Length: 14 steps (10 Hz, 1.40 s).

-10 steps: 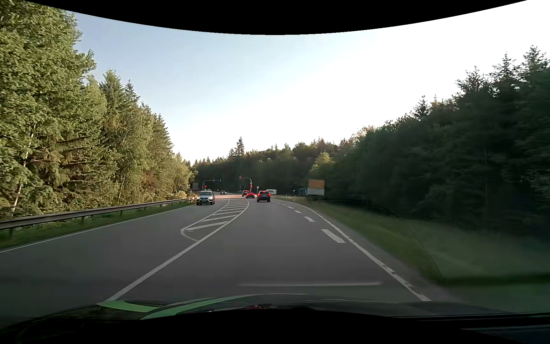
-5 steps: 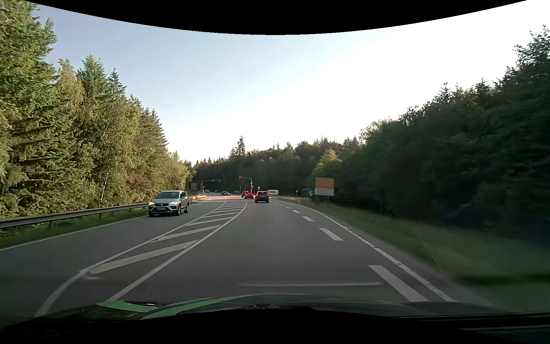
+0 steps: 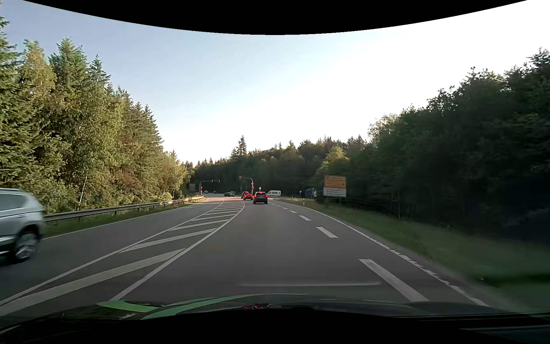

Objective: Follow the waypoints while adhering to traffic rules and regulations

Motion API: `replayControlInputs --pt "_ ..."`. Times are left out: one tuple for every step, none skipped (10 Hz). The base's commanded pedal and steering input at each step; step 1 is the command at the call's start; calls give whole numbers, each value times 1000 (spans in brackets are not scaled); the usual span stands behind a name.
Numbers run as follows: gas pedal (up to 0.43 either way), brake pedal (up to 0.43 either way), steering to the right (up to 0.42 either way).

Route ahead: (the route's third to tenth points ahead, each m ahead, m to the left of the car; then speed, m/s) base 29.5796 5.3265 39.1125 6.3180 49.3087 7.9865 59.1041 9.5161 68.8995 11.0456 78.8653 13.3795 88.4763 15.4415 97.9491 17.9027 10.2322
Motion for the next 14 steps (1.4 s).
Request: replayControlInputs --pt "0 238 -3" --pt "0 238 -3" --pt "0 238 -3" --pt "0 238 -3" --pt "0 238 -3" --pt "0 238 -3" --pt "0 238 -2" --pt "0 238 -2" --pt "0 238 -2" --pt "0 238 -1" --pt "0 238 -1" --pt "0 238 -1" --pt "0 238 0" --pt "0 238 0"
